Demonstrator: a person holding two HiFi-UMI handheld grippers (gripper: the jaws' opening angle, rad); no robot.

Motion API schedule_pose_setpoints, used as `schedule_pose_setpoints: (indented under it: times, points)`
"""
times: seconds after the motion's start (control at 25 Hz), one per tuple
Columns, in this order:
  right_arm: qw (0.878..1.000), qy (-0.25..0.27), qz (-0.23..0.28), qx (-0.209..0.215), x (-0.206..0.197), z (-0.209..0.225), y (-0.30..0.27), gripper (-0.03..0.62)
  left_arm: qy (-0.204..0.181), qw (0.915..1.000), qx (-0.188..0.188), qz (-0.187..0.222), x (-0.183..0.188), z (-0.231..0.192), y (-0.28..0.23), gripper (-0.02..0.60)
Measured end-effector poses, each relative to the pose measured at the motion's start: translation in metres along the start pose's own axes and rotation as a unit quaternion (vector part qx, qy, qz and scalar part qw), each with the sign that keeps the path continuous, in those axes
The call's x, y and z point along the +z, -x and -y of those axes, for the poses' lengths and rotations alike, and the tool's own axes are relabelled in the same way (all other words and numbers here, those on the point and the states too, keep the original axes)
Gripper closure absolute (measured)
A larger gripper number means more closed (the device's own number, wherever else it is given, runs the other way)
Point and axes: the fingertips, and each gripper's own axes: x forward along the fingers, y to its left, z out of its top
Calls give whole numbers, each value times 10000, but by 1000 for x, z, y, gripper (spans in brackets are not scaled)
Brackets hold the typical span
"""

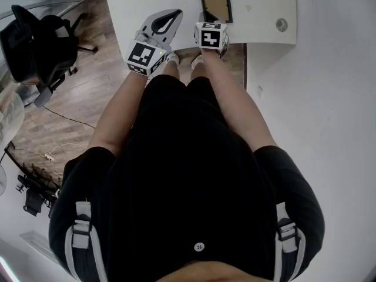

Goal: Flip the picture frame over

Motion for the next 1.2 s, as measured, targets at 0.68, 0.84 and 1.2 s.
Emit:
schedule_pose_setpoints:
  times: [0.68,0.84,1.2]
  points:
    - [9967,-306,477,586,37,-6,58,545,-274,9983,276,425,48,14,13,577]
    - [9950,-369,512,769,45,-10,69,545,-333,9976,338,501,59,17,16,577]
    - [9844,-901,495,1430,59,-16,91,545,-456,9960,466,608,78,26,18,577]
